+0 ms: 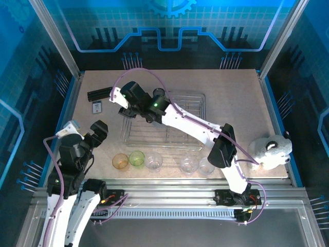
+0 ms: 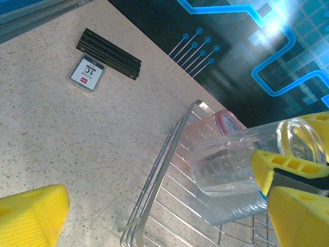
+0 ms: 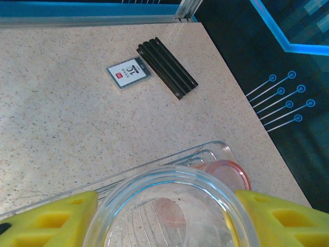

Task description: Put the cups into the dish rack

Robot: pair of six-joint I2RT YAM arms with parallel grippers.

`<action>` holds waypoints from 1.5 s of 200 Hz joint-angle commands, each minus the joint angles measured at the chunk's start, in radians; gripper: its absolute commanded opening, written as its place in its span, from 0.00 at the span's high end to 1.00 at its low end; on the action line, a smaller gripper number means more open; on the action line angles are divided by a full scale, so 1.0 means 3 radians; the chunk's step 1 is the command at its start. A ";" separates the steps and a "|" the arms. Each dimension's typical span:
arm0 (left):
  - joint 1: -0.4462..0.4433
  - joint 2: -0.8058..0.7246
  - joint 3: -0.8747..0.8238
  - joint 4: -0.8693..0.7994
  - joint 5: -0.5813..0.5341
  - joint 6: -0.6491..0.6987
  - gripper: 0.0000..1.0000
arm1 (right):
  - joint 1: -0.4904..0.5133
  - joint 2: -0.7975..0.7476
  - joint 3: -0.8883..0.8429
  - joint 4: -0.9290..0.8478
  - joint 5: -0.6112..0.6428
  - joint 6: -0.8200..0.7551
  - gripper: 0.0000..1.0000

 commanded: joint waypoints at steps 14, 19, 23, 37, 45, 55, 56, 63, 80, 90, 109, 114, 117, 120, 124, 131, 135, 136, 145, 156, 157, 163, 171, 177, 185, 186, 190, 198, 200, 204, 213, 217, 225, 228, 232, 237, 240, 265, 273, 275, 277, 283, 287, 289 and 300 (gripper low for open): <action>0.0024 -0.0109 -0.0083 0.0003 -0.0041 0.0219 0.00 | 0.0036 0.0109 0.0104 -0.0014 0.0086 -0.0079 0.91; 0.0026 -0.0124 -0.0097 0.0011 -0.0034 0.0230 0.01 | 0.0034 0.0118 0.0087 -0.0010 0.0075 -0.0073 0.91; 0.0026 -0.0141 -0.0107 0.0015 -0.0029 0.0242 0.00 | 0.0035 0.0123 0.0073 -0.0004 0.0071 -0.0070 0.91; 0.0026 -0.0202 -0.0155 0.0030 -0.0022 0.0250 0.01 | 0.0030 0.0150 0.0027 0.0022 0.0063 -0.0043 0.91; 0.0026 -0.0234 -0.0186 0.0031 -0.0027 0.0249 0.00 | 0.0023 0.0156 -0.0008 0.0047 0.0049 -0.0034 0.91; 0.0024 -0.0268 -0.0218 0.0009 -0.0040 0.0233 0.00 | 0.0015 0.0166 -0.0054 0.0089 0.0057 -0.0022 0.90; 0.0025 -0.0269 -0.0220 0.0009 -0.0039 0.0232 0.00 | 0.0015 0.0166 -0.0059 0.0094 0.0056 -0.0019 0.91; 0.0023 -0.0280 -0.0241 -0.0001 -0.0044 0.0226 0.01 | 0.0005 0.0172 -0.0089 0.0121 0.0048 -0.0010 0.91; 0.0023 -0.0291 -0.0278 -0.0018 -0.0043 0.0221 0.01 | -0.0020 0.0182 -0.0181 0.0209 0.0028 0.0008 0.90; 0.0025 -0.0291 -0.0292 -0.0021 -0.0043 0.0220 0.01 | -0.0039 0.0201 -0.0208 0.0226 0.0006 0.0027 0.89; 0.0027 -0.0291 -0.0318 -0.0007 -0.0038 0.0217 0.01 | -0.0069 0.0236 -0.0251 0.0259 0.0004 0.0037 0.87; 0.0025 -0.0295 -0.0323 -0.0007 -0.0038 0.0221 0.01 | -0.0073 0.0238 -0.0266 0.0270 0.0002 0.0041 0.86; 0.0024 -0.0291 -0.0328 -0.0003 -0.0038 0.0220 0.00 | -0.0078 0.0239 -0.0277 0.0281 0.0005 0.0043 0.86; 0.0024 -0.0292 -0.0329 -0.0002 -0.0038 0.0220 0.01 | -0.0081 0.0239 -0.0295 0.0296 0.0004 0.0040 0.85; 0.0025 -0.0292 -0.0333 -0.0004 -0.0034 0.0220 0.01 | -0.0089 0.0239 -0.0322 0.0318 0.0004 0.0040 0.84; 0.0024 -0.0291 -0.0339 -0.0007 -0.0038 0.0223 0.00 | -0.0101 0.0231 -0.0361 0.0359 0.0002 0.0055 0.84; 0.0023 -0.0291 -0.0344 -0.0010 -0.0041 0.0225 0.01 | -0.0110 0.0225 -0.0385 0.0384 -0.0005 0.0064 0.84; 0.0024 -0.0291 -0.0344 -0.0011 -0.0042 0.0226 0.01 | -0.0109 0.0224 -0.0393 0.0392 -0.0005 0.0065 0.84; 0.0021 -0.0291 -0.0349 -0.0016 -0.0043 0.0228 0.01 | -0.0124 0.0211 -0.0452 0.0452 -0.0026 0.0089 0.83; 0.0024 -0.0291 -0.0359 -0.0030 -0.0053 0.0226 0.01 | -0.0138 0.0203 -0.0528 0.0538 -0.0032 0.0091 0.82; 0.0025 -0.0291 -0.0359 -0.0029 -0.0053 0.0226 0.01 | -0.0141 0.0203 -0.0534 0.0544 -0.0032 0.0091 0.82; 0.0024 -0.0292 -0.0363 -0.0035 -0.0053 0.0222 0.01 | -0.0144 0.0207 -0.0554 0.0584 -0.0027 0.0091 0.82; 0.0026 -0.0293 -0.0368 -0.0039 -0.0058 0.0218 0.01 | -0.0144 0.0212 -0.0578 0.0629 -0.0021 0.0100 0.82; 0.0026 -0.0291 -0.0374 -0.0047 -0.0059 0.0210 0.00 | -0.0151 0.0210 -0.0606 0.0673 -0.0020 0.0114 0.82; 0.0021 -0.0291 -0.0385 -0.0043 -0.0056 0.0197 0.01 | -0.0153 0.0217 -0.0631 0.0728 -0.0035 0.0134 0.81; 0.0024 -0.0291 -0.0385 -0.0043 -0.0055 0.0196 0.01 | -0.0158 0.0218 -0.0631 0.0735 -0.0038 0.0141 0.81; 0.0025 -0.0291 -0.0390 -0.0047 -0.0053 0.0191 0.01 | -0.0161 0.0225 -0.0637 0.0752 -0.0046 0.0153 0.81; 0.0025 -0.0292 -0.0395 -0.0039 -0.0045 0.0180 0.01 | -0.0168 0.0245 -0.0641 0.0771 -0.0045 0.0184 0.81; 0.0026 -0.0292 -0.0399 -0.0039 -0.0044 0.0179 0.00 | -0.0164 0.0249 -0.0640 0.0776 -0.0044 0.0190 0.81; 0.0025 -0.0291 -0.0400 -0.0038 -0.0039 0.0176 0.00 | -0.0172 0.0261 -0.0638 0.0783 -0.0047 0.0202 0.81; 0.0024 -0.0290 -0.0405 -0.0038 -0.0033 0.0169 0.01 | -0.0172 0.0278 -0.0655 0.0815 -0.0035 0.0223 0.81; 0.0026 -0.0288 -0.0406 -0.0038 -0.0028 0.0164 0.01 | -0.0171 0.0278 -0.0674 0.0843 -0.0032 0.0233 0.81; 0.0026 -0.0285 -0.0406 -0.0038 -0.0028 0.0160 0.01 | -0.0174 0.0276 -0.0705 0.0896 -0.0053 0.0251 0.81; 0.0024 -0.0285 -0.0409 -0.0038 -0.0028 0.0160 0.00 | -0.0182 0.0283 -0.0716 0.0914 -0.0064 0.0266 0.80; 0.0024 -0.0285 -0.0406 -0.0038 -0.0026 0.0159 0.00 | -0.0182 0.0286 -0.0717 0.0929 -0.0072 0.0283 0.80; 0.0022 -0.0280 -0.0409 -0.0039 -0.0023 0.0164 0.01 | -0.0188 0.0291 -0.0718 0.0946 -0.0072 0.0304 0.80; 0.0024 -0.0283 -0.0407 -0.0041 -0.0023 0.0163 0.00 | -0.0192 0.0298 -0.0718 0.0953 -0.0072 0.0313 0.80; 0.0021 -0.0276 -0.0404 -0.0048 -0.0010 0.0165 0.00 | -0.0204 0.0339 -0.0708 0.0979 -0.0073 0.0326 0.76; 0.0024 -0.0277 -0.0406 -0.0048 -0.0008 0.0159 0.00 | -0.0213 0.0350 -0.0708 0.0987 -0.0070 0.0321 0.75; 0.0025 -0.0276 -0.0406 -0.0049 -0.0008 0.0156 0.01 | -0.0217 0.0355 -0.0708 0.0984 -0.0069 0.0318 0.74; 0.0023 -0.0279 -0.0406 -0.0048 -0.0006 0.0157 0.01 | -0.0215 0.0356 -0.0708 0.0991 -0.0065 0.0317 0.74; 0.0025 -0.0271 -0.0402 -0.0049 -0.0003 0.0156 0.00 | -0.0222 0.0356 -0.0713 0.0997 -0.0062 0.0311 0.72; 0.0026 -0.0274 -0.0405 -0.0051 -0.0003 0.0158 0.01 | -0.0229 0.0354 -0.0718 0.1004 -0.0062 0.0306 0.71; 0.0026 -0.0272 -0.0406 -0.0049 -0.0003 0.0157 0.01 | -0.0233 0.0356 -0.0722 0.1006 -0.0062 0.0306 0.71; 0.0026 -0.0269 -0.0401 -0.0053 -0.0002 0.0154 0.00 | -0.0243 0.0348 -0.0738 0.1024 -0.0058 0.0291 0.68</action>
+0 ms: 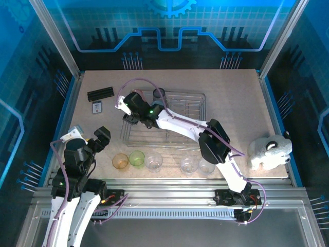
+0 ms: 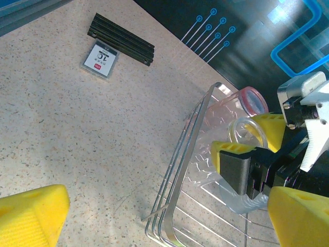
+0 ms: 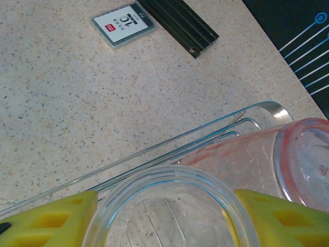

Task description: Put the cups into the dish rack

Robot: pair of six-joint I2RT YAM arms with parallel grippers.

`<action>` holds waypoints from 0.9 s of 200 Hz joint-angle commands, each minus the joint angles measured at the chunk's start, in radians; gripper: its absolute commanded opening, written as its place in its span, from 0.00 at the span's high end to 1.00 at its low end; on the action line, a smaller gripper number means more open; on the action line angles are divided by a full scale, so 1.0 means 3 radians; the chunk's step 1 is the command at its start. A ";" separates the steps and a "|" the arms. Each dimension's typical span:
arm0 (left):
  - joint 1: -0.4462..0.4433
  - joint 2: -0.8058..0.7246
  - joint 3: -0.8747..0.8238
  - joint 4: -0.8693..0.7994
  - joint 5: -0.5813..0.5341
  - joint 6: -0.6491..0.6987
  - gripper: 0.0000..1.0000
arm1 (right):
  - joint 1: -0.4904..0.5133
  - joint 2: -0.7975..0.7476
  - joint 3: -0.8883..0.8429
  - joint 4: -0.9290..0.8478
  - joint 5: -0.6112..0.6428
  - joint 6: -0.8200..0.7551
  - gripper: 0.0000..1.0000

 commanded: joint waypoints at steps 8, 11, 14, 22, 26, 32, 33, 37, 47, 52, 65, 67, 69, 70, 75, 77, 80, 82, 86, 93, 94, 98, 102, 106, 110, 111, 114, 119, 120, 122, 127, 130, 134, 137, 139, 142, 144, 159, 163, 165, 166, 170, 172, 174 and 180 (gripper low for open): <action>0.0026 -0.0013 -0.0027 -0.0034 -0.0001 -0.0001 0.00 | -0.0088 0.0027 -0.0045 0.0227 0.0018 0.0005 0.66; 0.0026 -0.0011 -0.0028 -0.0034 0.0000 0.0000 0.01 | -0.0091 0.0026 -0.0052 0.0232 0.0020 -0.0004 0.66; 0.0023 -0.0011 -0.0027 -0.0034 0.0004 0.0001 0.00 | -0.0093 0.0025 -0.0055 0.0237 0.0025 -0.0014 0.66; 0.0025 -0.0009 -0.0023 -0.0034 0.0008 0.0004 0.01 | -0.0101 0.0019 -0.0065 0.0252 0.0043 -0.0044 0.65; 0.0026 -0.0007 -0.0022 -0.0040 0.0006 0.0005 0.01 | -0.0105 0.0015 -0.0070 0.0261 0.0053 -0.0061 0.64; 0.0025 -0.0010 -0.0021 -0.0046 0.0008 0.0005 0.01 | -0.0107 0.0015 -0.0073 0.0268 0.0073 -0.0088 0.63; 0.0026 -0.0008 -0.0019 -0.0048 0.0006 0.0006 0.01 | -0.0107 0.0015 -0.0073 0.0268 0.0077 -0.0091 0.63; 0.0026 -0.0009 -0.0017 -0.0050 0.0005 0.0009 0.01 | -0.0115 0.0014 -0.0071 0.0268 0.0087 -0.0099 0.62; 0.0022 -0.0009 -0.0016 -0.0058 0.0013 0.0016 0.01 | -0.0131 0.0015 -0.0059 0.0260 0.0087 -0.0104 0.56; 0.0026 -0.0007 -0.0013 -0.0060 0.0016 0.0018 0.00 | -0.0139 0.0019 -0.0050 0.0246 0.0084 -0.0102 0.53; 0.0026 -0.0009 -0.0011 -0.0065 0.0019 0.0023 0.01 | -0.0148 0.0015 -0.0047 0.0238 0.0086 -0.0095 0.46; 0.0023 -0.0010 -0.0007 -0.0069 0.0020 0.0022 0.00 | -0.0151 0.0011 -0.0048 0.0240 0.0088 -0.0093 0.45; 0.0025 -0.0010 -0.0006 -0.0070 0.0020 0.0021 0.00 | -0.0150 0.0010 -0.0051 0.0236 0.0090 -0.0095 0.43; 0.0023 -0.0008 -0.0006 -0.0070 0.0020 0.0021 0.01 | -0.0149 0.0008 -0.0052 0.0234 0.0091 -0.0092 0.43; 0.0025 -0.0005 -0.0006 -0.0071 0.0022 0.0023 0.01 | -0.0152 0.0010 -0.0046 0.0228 0.0102 -0.0095 0.40; 0.0025 -0.0007 -0.0007 -0.0074 0.0021 0.0023 0.01 | -0.0149 0.0004 -0.0047 0.0227 0.0102 -0.0095 0.39; 0.0025 -0.0007 -0.0006 -0.0075 0.0021 0.0024 0.01 | -0.0149 0.0005 -0.0049 0.0227 0.0109 -0.0095 0.38; 0.0023 -0.0007 -0.0006 -0.0075 0.0022 0.0026 0.01 | -0.0148 0.0005 -0.0052 0.0225 0.0109 -0.0093 0.37; 0.0026 -0.0009 -0.0006 -0.0075 0.0021 0.0022 0.01 | -0.0148 -0.0002 -0.0052 0.0223 0.0111 -0.0088 0.35; 0.0024 -0.0005 -0.0011 -0.0075 0.0021 0.0021 0.01 | -0.0148 -0.0009 -0.0053 0.0213 0.0111 -0.0080 0.33; 0.0025 -0.0005 -0.0011 -0.0075 0.0021 0.0024 0.01 | -0.0148 -0.0010 -0.0053 0.0213 0.0114 -0.0080 0.32; 0.0024 -0.0004 -0.0011 -0.0075 0.0021 0.0024 0.00 | -0.0148 -0.0014 -0.0053 0.0212 0.0116 -0.0075 0.31; 0.0026 -0.0005 -0.0011 -0.0079 0.0023 0.0023 0.00 | -0.0143 -0.0021 -0.0052 0.0214 0.0126 -0.0075 0.29; 0.0023 0.0000 -0.0012 -0.0083 0.0025 0.0021 0.01 | -0.0145 -0.0025 -0.0054 0.0217 0.0131 -0.0075 0.28; 0.0021 0.0004 -0.0011 -0.0081 0.0026 0.0024 0.01 | -0.0146 -0.0032 -0.0052 0.0217 0.0127 -0.0072 0.27; 0.0023 0.0004 -0.0011 -0.0080 0.0026 0.0023 0.01 | -0.0144 -0.0031 -0.0053 0.0217 0.0127 -0.0071 0.27; 0.0024 0.0006 -0.0007 -0.0080 0.0029 0.0021 0.01 | -0.0140 -0.0037 -0.0051 0.0217 0.0127 -0.0074 0.27; 0.0026 0.0007 -0.0006 -0.0083 0.0035 0.0026 0.01 | -0.0139 -0.0045 -0.0048 0.0217 0.0130 -0.0070 0.26; 0.0023 0.0006 -0.0006 -0.0082 0.0033 0.0026 0.01 | -0.0138 -0.0045 -0.0048 0.0217 0.0131 -0.0070 0.25; 0.0025 0.0008 -0.0006 -0.0081 0.0031 0.0025 0.01 | -0.0140 -0.0047 -0.0048 0.0217 0.0132 -0.0067 0.25; 0.0026 0.0008 -0.0001 -0.0080 0.0032 0.0022 0.01 | -0.0142 -0.0054 -0.0044 0.0217 0.0136 -0.0067 0.24; 0.0026 0.0010 -0.0001 -0.0080 0.0033 0.0025 0.01 | -0.0139 -0.0056 -0.0041 0.0214 0.0139 -0.0065 0.23; 0.0024 0.0010 0.0003 -0.0080 0.0031 0.0022 0.01 | -0.0140 -0.0061 -0.0034 0.0213 0.0142 -0.0065 0.22; 0.0026 0.0014 0.0004 -0.0081 0.0031 0.0021 0.01 | -0.0140 -0.0061 -0.0030 0.0209 0.0144 -0.0069 0.22; 0.0024 0.0011 0.0008 -0.0086 0.0031 0.0021 0.01 | -0.0142 -0.0064 -0.0026 0.0206 0.0146 -0.0070 0.22; 0.0023 0.0010 0.0009 -0.0085 0.0031 0.0021 0.01 | -0.0142 -0.0067 -0.0016 0.0194 0.0147 -0.0067 0.21; 0.0023 0.0010 0.0013 -0.0088 0.0032 0.0024 0.01 | -0.0140 -0.0067 -0.0009 0.0189 0.0155 -0.0072 0.21; 0.0023 0.0012 0.0024 -0.0105 0.0031 0.0035 0.01 | -0.0142 -0.0077 0.0042 0.0140 0.0171 -0.0080 0.19; 0.0022 0.0010 0.0029 -0.0110 0.0031 0.0036 0.01 | -0.0139 -0.0080 0.0057 0.0129 0.0179 -0.0080 0.18; 0.0025 0.0012 0.0032 -0.0115 0.0033 0.0040 0.01 | -0.0138 -0.0081 0.0062 0.0121 0.0182 -0.0084 0.18; 0.0025 0.0011 0.0031 -0.0115 0.0035 0.0041 0.01 | -0.0140 -0.0082 0.0061 0.0118 0.0185 -0.0084 0.18; 0.0024 0.0010 0.0038 -0.0121 0.0031 0.0041 0.01 | -0.0139 -0.0087 0.0067 0.0109 0.0191 -0.0085 0.17; 0.0025 0.0010 0.0040 -0.0127 0.0028 0.0041 0.01 | -0.0139 -0.0091 0.0074 0.0109 0.0196 -0.0085 0.17; 0.0023 0.0010 0.0040 -0.0130 0.0031 0.0044 0.01 | -0.0140 -0.0092 0.0075 0.0102 0.0194 -0.0085 0.17; 0.0023 0.0010 0.0045 -0.0137 0.0029 0.0047 0.01 | -0.0139 -0.0101 0.0081 0.0093 0.0197 -0.0085 0.16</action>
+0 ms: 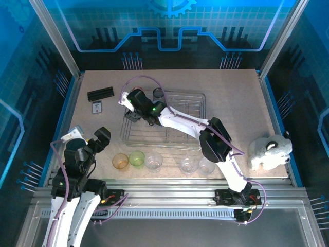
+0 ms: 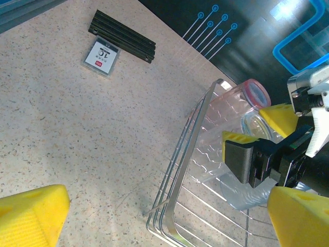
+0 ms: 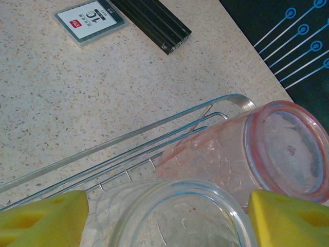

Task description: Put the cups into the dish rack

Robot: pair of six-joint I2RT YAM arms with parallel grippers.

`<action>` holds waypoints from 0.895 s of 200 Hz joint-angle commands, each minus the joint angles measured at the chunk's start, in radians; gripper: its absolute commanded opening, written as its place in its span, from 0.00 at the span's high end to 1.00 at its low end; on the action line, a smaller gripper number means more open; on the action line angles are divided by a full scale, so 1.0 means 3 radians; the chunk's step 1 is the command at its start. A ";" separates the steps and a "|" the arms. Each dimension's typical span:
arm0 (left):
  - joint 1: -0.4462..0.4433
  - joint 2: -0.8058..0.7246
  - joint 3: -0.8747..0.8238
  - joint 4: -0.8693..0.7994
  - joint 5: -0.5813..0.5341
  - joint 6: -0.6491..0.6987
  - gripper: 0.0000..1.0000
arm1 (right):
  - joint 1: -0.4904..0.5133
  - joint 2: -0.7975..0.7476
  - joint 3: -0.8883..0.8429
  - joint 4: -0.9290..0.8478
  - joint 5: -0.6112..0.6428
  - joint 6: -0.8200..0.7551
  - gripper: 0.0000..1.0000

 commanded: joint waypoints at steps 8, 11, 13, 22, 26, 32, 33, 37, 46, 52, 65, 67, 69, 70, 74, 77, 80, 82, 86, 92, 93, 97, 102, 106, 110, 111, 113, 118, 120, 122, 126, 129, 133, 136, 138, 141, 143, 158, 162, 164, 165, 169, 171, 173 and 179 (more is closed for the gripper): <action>0.0026 0.0009 0.0044 -0.0092 0.0021 0.0047 0.01 | -0.0026 -0.0112 0.0120 -0.0012 0.0081 -0.0021 0.15; 0.0022 0.0013 0.0045 -0.0093 0.0018 0.0048 0.01 | -0.0027 -0.0112 0.0121 -0.0013 0.0079 -0.0023 0.15; 0.0024 0.0011 0.0045 -0.0093 0.0019 0.0046 0.00 | -0.0028 -0.0115 0.0123 -0.0015 0.0080 -0.0024 0.15; 0.0025 0.0010 0.0045 -0.0096 0.0019 0.0040 0.01 | -0.0028 -0.0118 0.0130 -0.0020 0.0081 -0.0027 0.15; 0.0026 0.0011 0.0045 -0.0091 0.0022 0.0041 0.00 | -0.0028 -0.0118 0.0129 -0.0024 0.0082 -0.0026 0.15; 0.0023 0.0009 0.0045 -0.0096 0.0024 0.0041 0.01 | -0.0027 -0.0123 0.0125 -0.0032 0.0080 -0.0033 0.15; 0.0024 0.0009 0.0045 -0.0097 0.0024 0.0040 0.01 | -0.0029 -0.0123 0.0127 -0.0033 0.0077 -0.0034 0.15; 0.0025 0.0011 0.0045 -0.0093 0.0029 0.0035 0.01 | -0.0027 -0.0123 0.0125 -0.0037 0.0079 -0.0039 0.15; 0.0023 0.0011 0.0050 -0.0093 0.0030 0.0039 0.01 | -0.0025 -0.0132 0.0127 -0.0045 0.0089 -0.0048 0.15; 0.0025 0.0011 0.0054 -0.0094 0.0035 0.0040 0.00 | -0.0021 -0.0141 0.0128 -0.0051 0.0095 -0.0053 0.15; 0.0023 0.0015 0.0063 -0.0088 0.0039 0.0040 0.01 | -0.0025 -0.0171 0.0125 -0.0055 0.0118 -0.0051 0.14; 0.0025 0.0014 0.0065 -0.0088 0.0044 0.0043 0.01 | -0.0025 -0.0176 0.0128 -0.0055 0.0119 -0.0049 0.14; 0.0022 0.0018 0.0065 -0.0089 0.0045 0.0041 0.01 | -0.0024 -0.0182 0.0129 -0.0060 0.0126 -0.0048 0.14; 0.0021 0.0016 0.0065 -0.0089 0.0045 0.0043 0.01 | -0.0022 -0.0186 0.0132 -0.0062 0.0128 -0.0049 0.14; 0.0023 0.0019 0.0069 -0.0086 0.0045 0.0047 0.01 | -0.0024 -0.0197 0.0130 -0.0067 0.0135 -0.0050 0.14; 0.0025 0.0024 0.0074 -0.0088 0.0047 0.0055 0.01 | -0.0021 -0.0210 0.0132 -0.0071 0.0141 -0.0050 0.14; 0.0024 0.0024 0.0076 -0.0091 0.0049 0.0054 0.01 | -0.0020 -0.0221 0.0130 -0.0074 0.0146 -0.0049 0.14; 0.0023 0.0026 0.0079 -0.0089 0.0046 0.0051 0.01 | -0.0016 -0.0228 0.0126 -0.0074 0.0150 -0.0049 0.14; 0.0026 0.0029 0.0081 -0.0089 0.0048 0.0060 0.01 | -0.0019 -0.0247 0.0128 -0.0074 0.0154 -0.0050 0.13; 0.0022 0.0041 0.0083 -0.0084 0.0050 0.0061 0.01 | -0.0011 -0.0272 0.0128 -0.0072 0.0167 -0.0048 0.13; 0.0024 0.0040 0.0085 -0.0086 0.0047 0.0061 0.00 | -0.0011 -0.0276 0.0126 -0.0076 0.0166 -0.0049 0.13; 0.0023 0.0040 0.0090 -0.0083 0.0050 0.0064 0.01 | -0.0011 -0.0292 0.0127 -0.0078 0.0174 -0.0045 0.12; 0.0023 0.0044 0.0091 -0.0078 0.0050 0.0067 0.01 | -0.0014 -0.0313 0.0128 -0.0083 0.0175 -0.0040 0.12; 0.0021 0.0050 0.0091 -0.0076 0.0055 0.0068 0.01 | -0.0006 -0.0333 0.0126 -0.0083 0.0172 -0.0032 0.12; 0.0025 0.0058 0.0091 -0.0066 0.0061 0.0070 0.01 | -0.0008 -0.0346 0.0129 -0.0089 0.0171 -0.0027 0.11; 0.0026 0.0059 0.0091 -0.0067 0.0061 0.0071 0.01 | -0.0009 -0.0349 0.0132 -0.0091 0.0173 -0.0025 0.11; 0.0023 0.0059 0.0091 -0.0061 0.0064 0.0068 0.01 | -0.0006 -0.0358 0.0133 -0.0096 0.0173 -0.0020 0.11; 0.0026 0.0068 0.0096 -0.0056 0.0069 0.0071 0.01 | -0.0008 -0.0375 0.0138 -0.0107 0.0182 -0.0003 0.10; 0.0024 0.0075 0.0096 -0.0052 0.0068 0.0071 0.01 | -0.0009 -0.0384 0.0139 -0.0110 0.0184 0.0000 0.09; 0.0024 0.0075 0.0096 -0.0048 0.0071 0.0071 0.01 | -0.0009 -0.0391 0.0142 -0.0114 0.0182 0.0008 0.09; 0.0026 0.0082 0.0101 -0.0043 0.0070 0.0066 0.01 | -0.0008 -0.0407 0.0149 -0.0122 0.0183 0.0022 0.09; 0.0026 0.0089 0.0101 -0.0040 0.0075 0.0061 0.00 | -0.0006 -0.0420 0.0146 -0.0125 0.0183 0.0029 0.09; 0.0023 0.0099 0.0106 -0.0035 0.0076 0.0066 0.01 | -0.0007 -0.0435 0.0146 -0.0124 0.0186 0.0043 0.07; 0.0025 0.0101 0.0111 -0.0032 0.0080 0.0063 0.01 | -0.0007 -0.0453 0.0141 -0.0124 0.0190 0.0057 0.07; 0.0022 0.0105 0.0114 -0.0028 0.0080 0.0065 0.00 | -0.0008 -0.0461 0.0140 -0.0125 0.0187 0.0068 0.07; 0.0025 0.0113 0.0115 -0.0024 0.0085 0.0066 0.00 | -0.0007 -0.0476 0.0144 -0.0123 0.0191 0.0081 0.05; 0.0025 0.0116 0.0116 -0.0024 0.0086 0.0063 0.01 | -0.0009 -0.0483 0.0141 -0.0122 0.0191 0.0097 0.05; 0.0024 0.0131 0.0129 -0.0012 0.0091 0.0064 0.01 | -0.0008 -0.0553 0.0143 -0.0134 0.0160 0.0174 0.04; 0.0021 0.0136 0.0132 -0.0011 0.0094 0.0060 0.01 | -0.0008 -0.0570 0.0140 -0.0139 0.0147 0.0190 0.04; 0.0022 0.0139 0.0132 -0.0014 0.0092 0.0061 0.01 | -0.0007 -0.0581 0.0142 -0.0140 0.0144 0.0201 0.04; 0.0024 0.0138 0.0132 -0.0013 0.0091 0.0061 0.01 | -0.0008 -0.0585 0.0144 -0.0140 0.0142 0.0203 0.04; 0.0026 0.0139 0.0137 -0.0013 0.0095 0.0057 0.01 | -0.0009 -0.0603 0.0143 -0.0143 0.0136 0.0224 0.04; 0.0026 0.0141 0.0137 -0.0014 0.0096 0.0056 0.01 | -0.0006 -0.0610 0.0143 -0.0147 0.0136 0.0239 0.04; 0.0023 0.0141 0.0137 -0.0013 0.0100 0.0060 0.01 | -0.0008 -0.0619 0.0140 -0.0150 0.0133 0.0247 0.04; 0.0021 0.0146 0.0142 -0.0009 0.0114 0.0060 0.01 | -0.0009 -0.0645 0.0148 -0.0163 0.0126 0.0277 0.04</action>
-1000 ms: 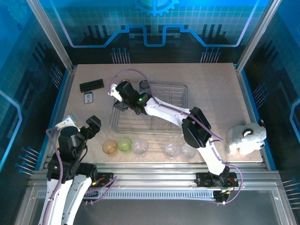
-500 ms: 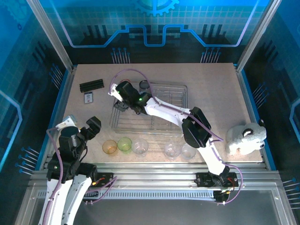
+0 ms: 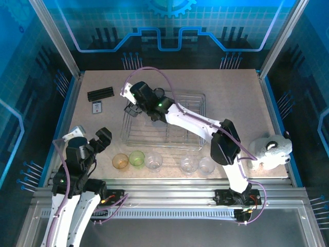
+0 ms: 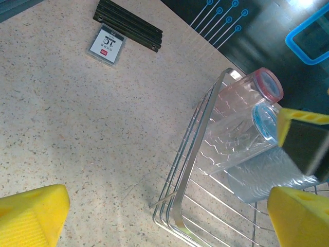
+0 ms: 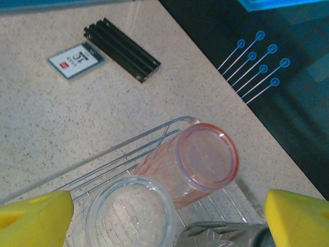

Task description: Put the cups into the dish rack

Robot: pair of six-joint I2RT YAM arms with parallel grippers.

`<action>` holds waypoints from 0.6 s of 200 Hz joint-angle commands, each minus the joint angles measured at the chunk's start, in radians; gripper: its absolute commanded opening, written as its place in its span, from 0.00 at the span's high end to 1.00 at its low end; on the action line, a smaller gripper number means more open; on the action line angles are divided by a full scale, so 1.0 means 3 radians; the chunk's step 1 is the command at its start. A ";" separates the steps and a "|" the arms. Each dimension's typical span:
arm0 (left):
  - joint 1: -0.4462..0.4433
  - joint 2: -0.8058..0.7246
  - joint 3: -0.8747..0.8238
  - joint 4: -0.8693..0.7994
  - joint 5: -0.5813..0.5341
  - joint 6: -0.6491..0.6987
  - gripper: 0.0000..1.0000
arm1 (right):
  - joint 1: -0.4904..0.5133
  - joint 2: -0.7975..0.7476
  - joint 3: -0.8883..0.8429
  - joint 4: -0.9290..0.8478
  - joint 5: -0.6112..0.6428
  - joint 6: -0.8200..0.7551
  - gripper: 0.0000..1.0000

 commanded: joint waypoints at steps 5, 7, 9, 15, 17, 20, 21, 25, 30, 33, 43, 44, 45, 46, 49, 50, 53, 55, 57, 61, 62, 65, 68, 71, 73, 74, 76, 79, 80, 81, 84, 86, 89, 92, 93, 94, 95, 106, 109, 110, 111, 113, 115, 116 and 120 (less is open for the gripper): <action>0.0019 0.0033 0.0145 0.0041 0.0070 0.0051 0.01 | -0.0009 -0.0232 0.0134 -0.0045 -0.0008 0.0195 0.04; 0.0022 0.0037 0.0150 0.0032 0.0067 0.0047 0.00 | -0.0009 -0.0244 0.0133 -0.0047 -0.0010 0.0204 0.04; 0.0023 0.0036 0.0155 0.0026 0.0062 0.0049 0.01 | -0.0007 -0.0254 0.0130 -0.0051 -0.0014 0.0213 0.04; 0.0023 0.0045 0.0169 0.0007 0.0046 0.0044 0.01 | -0.0008 -0.0289 0.0120 -0.0056 -0.0024 0.0234 0.04; 0.0021 0.0046 0.0175 -0.0003 0.0038 0.0044 0.01 | -0.0007 -0.0301 0.0116 -0.0061 -0.0026 0.0242 0.04; 0.0019 0.0054 0.0183 -0.0021 0.0024 0.0047 0.01 | -0.0009 -0.0320 0.0111 -0.0067 -0.0028 0.0257 0.04; 0.0021 0.0053 0.0187 -0.0027 0.0019 0.0048 0.01 | -0.0007 -0.0331 0.0108 -0.0065 -0.0029 0.0257 0.04; 0.0022 0.0056 0.0199 -0.0050 -0.0005 0.0049 0.01 | -0.0009 -0.0361 0.0096 -0.0069 -0.0027 0.0277 0.04; 0.0023 0.0062 0.0216 -0.0074 -0.0029 0.0058 0.01 | -0.0006 -0.0403 0.0068 -0.0072 -0.0026 0.0295 0.04; 0.0023 0.0066 0.0223 -0.0083 -0.0037 0.0075 0.01 | -0.0009 -0.0430 0.0047 -0.0069 -0.0027 0.0305 0.04; 0.0023 0.0072 0.0238 -0.0100 -0.0041 0.0127 0.01 | -0.0014 -0.0530 -0.0028 -0.0065 -0.0041 0.0347 0.05; 0.0021 0.0072 0.0238 -0.0100 -0.0039 0.0134 0.00 | -0.0012 -0.0538 -0.0036 -0.0067 -0.0044 0.0350 0.04; 0.0022 0.0072 0.0238 -0.0100 -0.0039 0.0143 0.00 | -0.0014 -0.0549 -0.0045 -0.0067 -0.0042 0.0354 0.05; 0.0020 0.0072 0.0241 -0.0097 -0.0036 0.0147 0.00 | -0.0014 -0.0560 -0.0049 -0.0068 -0.0044 0.0357 0.05; 0.0024 0.0073 0.0243 -0.0093 -0.0026 0.0162 0.01 | -0.0017 -0.0593 -0.0075 -0.0071 -0.0048 0.0369 0.05; 0.0024 0.0072 0.0243 -0.0091 -0.0022 0.0169 0.01 | -0.0019 -0.0605 -0.0082 -0.0072 -0.0047 0.0372 0.05; 0.0022 0.0072 0.0243 -0.0090 -0.0014 0.0183 0.00 | -0.0017 -0.0636 -0.0112 -0.0074 -0.0047 0.0386 0.05; 0.0023 0.0072 0.0243 -0.0090 -0.0009 0.0190 0.00 | -0.0021 -0.0661 -0.0133 -0.0076 -0.0049 0.0391 0.05; 0.0021 0.0074 0.0242 -0.0090 -0.0005 0.0192 0.00 | -0.0024 -0.0685 -0.0153 -0.0077 -0.0047 0.0401 0.05; 0.0022 0.0073 0.0243 -0.0090 0.0000 0.0202 0.01 | -0.0024 -0.0734 -0.0196 -0.0083 -0.0053 0.0415 0.05; 0.0023 0.0073 0.0243 -0.0090 0.0001 0.0202 0.01 | -0.0022 -0.0747 -0.0207 -0.0083 -0.0054 0.0415 0.05; 0.0022 0.0072 0.0243 -0.0090 0.0003 0.0199 0.01 | -0.0025 -0.0786 -0.0244 -0.0082 -0.0052 0.0422 0.05; 0.0019 0.0072 0.0241 -0.0091 0.0007 0.0202 0.01 | -0.0024 -0.0826 -0.0289 -0.0082 -0.0050 0.0429 0.06; 0.0020 0.0073 0.0242 -0.0090 0.0008 0.0202 0.01 | -0.0025 -0.0869 -0.0329 -0.0087 -0.0050 0.0430 0.06; 0.0019 0.0072 0.0243 -0.0091 0.0010 0.0200 0.01 | -0.0025 -0.0900 -0.0357 -0.0087 -0.0044 0.0431 0.06; 0.0021 0.0075 0.0243 -0.0090 0.0012 0.0201 0.01 | -0.0023 -0.0915 -0.0369 -0.0088 -0.0043 0.0433 0.06; 0.0021 0.0069 0.0243 -0.0090 0.0017 0.0200 0.01 | -0.0023 -0.0941 -0.0401 -0.0087 -0.0040 0.0439 0.06; 0.0022 0.0069 0.0241 -0.0090 0.0021 0.0195 0.01 | -0.0024 -0.0986 -0.0446 -0.0093 -0.0032 0.0442 0.06; 0.0022 0.0070 0.0242 -0.0090 0.0024 0.0196 0.01 | -0.0025 -0.1001 -0.0464 -0.0093 -0.0032 0.0441 0.06; 0.0023 0.0069 0.0240 -0.0090 0.0026 0.0194 0.01 | -0.0023 -0.1019 -0.0476 -0.0096 -0.0026 0.0446 0.07; 0.0023 0.0067 0.0238 -0.0088 0.0029 0.0193 0.01 | -0.0024 -0.1063 -0.0527 -0.0099 -0.0017 0.0450 0.07; 0.0021 0.0069 0.0238 -0.0086 0.0031 0.0191 0.01 | -0.0026 -0.1099 -0.0553 -0.0103 -0.0007 0.0456 0.07; 0.0020 0.0068 0.0234 -0.0085 0.0040 0.0186 0.01 | -0.0025 -0.1145 -0.0610 -0.0106 0.0012 0.0463 0.07; 0.0023 0.0067 0.0233 -0.0080 0.0046 0.0186 0.01 | -0.0029 -0.1191 -0.0663 -0.0109 0.0023 0.0468 0.08; 0.0020 0.0067 0.0230 -0.0080 0.0047 0.0187 0.01 | -0.0027 -0.1211 -0.0680 -0.0111 0.0032 0.0467 0.08; 0.0022 0.0067 0.0229 -0.0080 0.0051 0.0187 0.01 | -0.0026 -0.1231 -0.0694 -0.0113 0.0036 0.0469 0.08; 0.0023 0.0067 0.0228 -0.0077 0.0055 0.0185 0.01 | -0.0028 -0.1249 -0.0716 -0.0114 0.0044 0.0473 0.08; 0.0022 0.0067 0.0218 -0.0052 0.0090 0.0183 0.01 | -0.0031 -0.1442 -0.0904 -0.0159 0.0089 0.0515 0.09; 0.0022 0.0067 0.0214 -0.0047 0.0099 0.0185 0.01 | -0.0034 -0.1498 -0.0959 -0.0173 0.0099 0.0534 0.09; 0.0020 0.0067 0.0213 -0.0045 0.0102 0.0184 0.01 | -0.0035 -0.1515 -0.0974 -0.0182 0.0103 0.0538 0.09; 0.0022 0.0067 0.0213 -0.0042 0.0106 0.0183 0.01 | -0.0038 -0.1534 -0.0994 -0.0189 0.0103 0.0546 0.09; 0.0020 0.0067 0.0210 -0.0037 0.0112 0.0186 0.00 | -0.0040 -0.1571 -0.1026 -0.0202 0.0111 0.0558 0.09; 0.0019 0.0067 0.0208 -0.0032 0.0122 0.0187 0.00 | -0.0039 -0.1610 -0.1060 -0.0217 0.0116 0.0571 0.10; 0.0018 0.0067 0.0208 -0.0030 0.0124 0.0187 0.01 | -0.0042 -0.1625 -0.1076 -0.0222 0.0119 0.0580 0.10; 0.0020 0.0067 0.0207 -0.0016 0.0137 0.0187 0.01 | -0.0044 -0.1696 -0.1150 -0.0258 0.0135 0.0613 0.10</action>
